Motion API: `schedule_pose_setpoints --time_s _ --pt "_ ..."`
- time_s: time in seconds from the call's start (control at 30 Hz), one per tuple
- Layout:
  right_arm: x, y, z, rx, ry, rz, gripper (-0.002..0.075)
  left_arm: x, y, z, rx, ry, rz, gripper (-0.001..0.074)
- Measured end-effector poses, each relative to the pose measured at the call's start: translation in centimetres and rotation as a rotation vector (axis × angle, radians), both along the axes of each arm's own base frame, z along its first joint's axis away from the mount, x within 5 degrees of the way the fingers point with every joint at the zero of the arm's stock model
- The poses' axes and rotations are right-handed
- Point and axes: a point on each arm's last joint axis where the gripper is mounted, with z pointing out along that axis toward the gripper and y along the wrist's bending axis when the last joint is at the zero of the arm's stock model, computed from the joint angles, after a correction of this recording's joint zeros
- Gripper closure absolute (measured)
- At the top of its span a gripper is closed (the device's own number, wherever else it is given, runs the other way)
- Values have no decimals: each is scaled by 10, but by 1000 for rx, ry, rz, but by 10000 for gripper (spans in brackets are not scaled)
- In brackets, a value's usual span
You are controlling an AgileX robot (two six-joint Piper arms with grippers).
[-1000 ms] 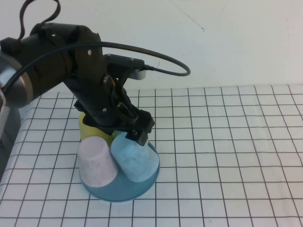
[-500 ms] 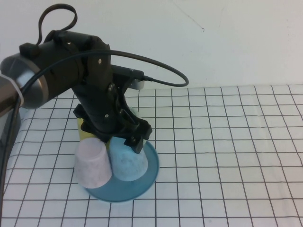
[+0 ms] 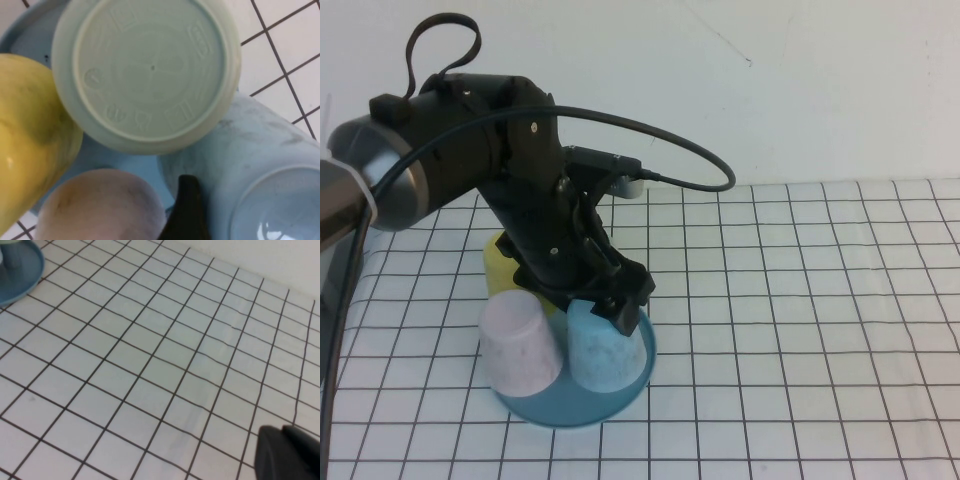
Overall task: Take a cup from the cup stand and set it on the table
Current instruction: Pick up the cup from the rack
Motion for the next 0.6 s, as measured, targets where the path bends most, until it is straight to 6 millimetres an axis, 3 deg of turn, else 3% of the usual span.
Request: schedule_pose_setpoints --time_s 0.37,0.47,0.6 --pt "0 0 0 -3 -1 2 729 -1 0 1 7 11 -14 205" --pt "0 0 0 -25 -7 15 729 -3 1 12 17 35 -29 205" --pt "0 0 0 -40 -14 23 729 2 -3 44 -15 -21 -41 205"
